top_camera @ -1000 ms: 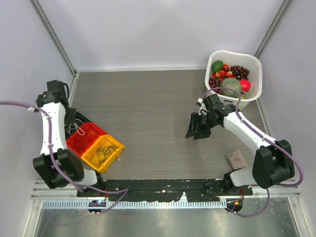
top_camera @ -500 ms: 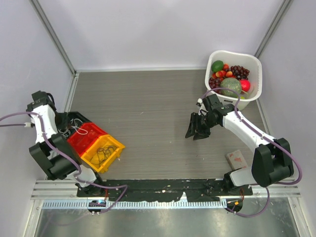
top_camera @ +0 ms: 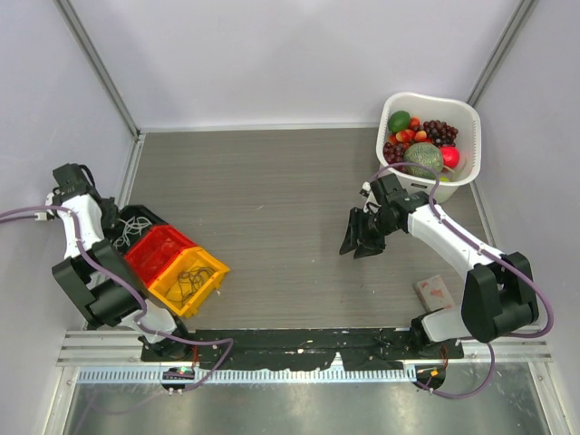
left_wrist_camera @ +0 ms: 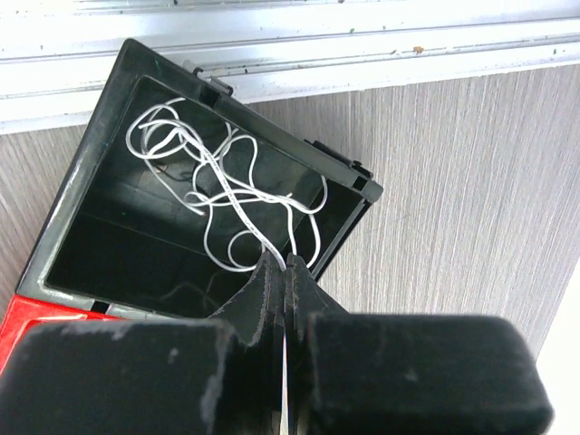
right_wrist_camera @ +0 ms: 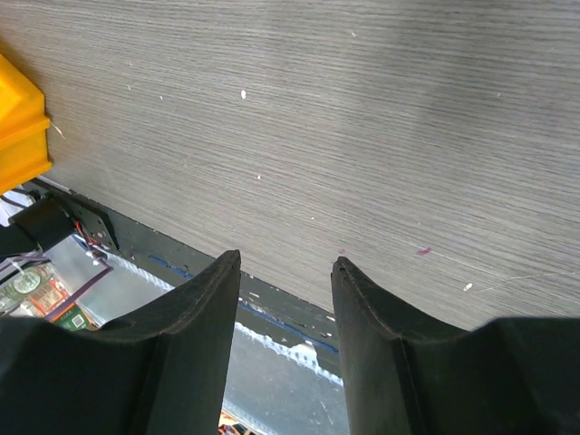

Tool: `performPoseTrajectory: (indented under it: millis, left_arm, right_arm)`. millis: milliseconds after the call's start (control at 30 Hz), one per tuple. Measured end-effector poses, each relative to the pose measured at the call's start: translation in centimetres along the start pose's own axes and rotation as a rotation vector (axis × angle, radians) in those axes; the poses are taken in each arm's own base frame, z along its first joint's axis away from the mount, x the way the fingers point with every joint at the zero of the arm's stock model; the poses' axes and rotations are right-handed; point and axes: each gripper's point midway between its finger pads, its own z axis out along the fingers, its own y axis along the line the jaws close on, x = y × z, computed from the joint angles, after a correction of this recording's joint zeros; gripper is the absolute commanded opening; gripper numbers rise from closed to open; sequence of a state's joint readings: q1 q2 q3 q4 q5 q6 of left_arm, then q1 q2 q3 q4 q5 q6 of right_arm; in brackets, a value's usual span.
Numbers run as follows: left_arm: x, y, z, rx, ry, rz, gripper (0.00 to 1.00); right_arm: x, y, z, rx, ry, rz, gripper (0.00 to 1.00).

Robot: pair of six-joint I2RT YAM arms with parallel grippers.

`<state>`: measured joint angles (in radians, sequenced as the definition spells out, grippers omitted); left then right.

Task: Untangle the cables

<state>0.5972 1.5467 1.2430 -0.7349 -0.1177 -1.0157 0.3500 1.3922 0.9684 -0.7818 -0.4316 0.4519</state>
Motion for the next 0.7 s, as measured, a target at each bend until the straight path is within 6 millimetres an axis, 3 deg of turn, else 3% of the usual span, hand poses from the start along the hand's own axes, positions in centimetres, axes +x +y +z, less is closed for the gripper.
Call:
performPoseTrajectory:
  millis: [200,400,500,700]
  left_arm:
    - [-0.9,0.2,0.4,-0.004,-0.052,0.033,0.00]
    - [-0.5,0.6,0.8,-0.008,-0.039,0.089,0.01]
    - [0.5,0.9,1.1,-0.003,0.003,0.105,0.14]
    - [2.1,1.3,1.0,-0.003,0.077,0.122,0.59]
  right_arm:
    - [0.1,-0.1,0.4,0.005,0.012,0.007,0.50]
    - [0.2,0.0,0.5,0.004,0.016,0.003,0.50]
    - [0.2,0.0,0.5,0.004,0.017,0.000,0.50]
    - [0.1,0.2,0.6,0.002,0.016,0.004,0.50]
